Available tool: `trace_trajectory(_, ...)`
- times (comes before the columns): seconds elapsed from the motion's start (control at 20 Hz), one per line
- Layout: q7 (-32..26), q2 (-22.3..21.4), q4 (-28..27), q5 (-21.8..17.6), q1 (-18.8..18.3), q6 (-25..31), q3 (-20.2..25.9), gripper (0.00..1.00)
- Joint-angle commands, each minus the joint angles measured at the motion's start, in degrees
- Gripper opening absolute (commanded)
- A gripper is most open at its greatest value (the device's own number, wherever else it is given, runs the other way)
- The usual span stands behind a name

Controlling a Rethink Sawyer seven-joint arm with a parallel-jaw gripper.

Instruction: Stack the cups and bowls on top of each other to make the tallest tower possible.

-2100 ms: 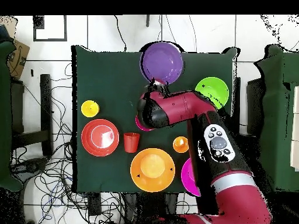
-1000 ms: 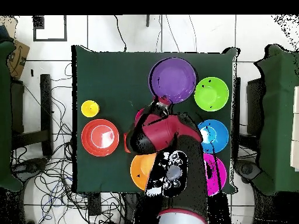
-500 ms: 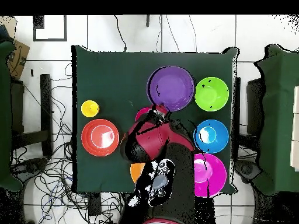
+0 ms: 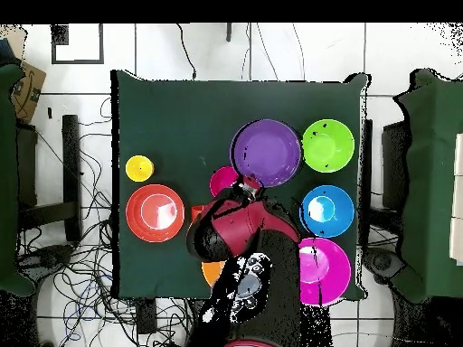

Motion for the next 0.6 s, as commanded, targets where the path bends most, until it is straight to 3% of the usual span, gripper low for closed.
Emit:
trace_trajectory(0.05, 11.3, 3.4, 2.1, 2.9, 2.3, 4.5, 1.8, 0.00)
trace_trajectory(0.6, 10.5, 0.5, 6.8, 5.3, 2.6, 3.6, 3.2, 0.00)
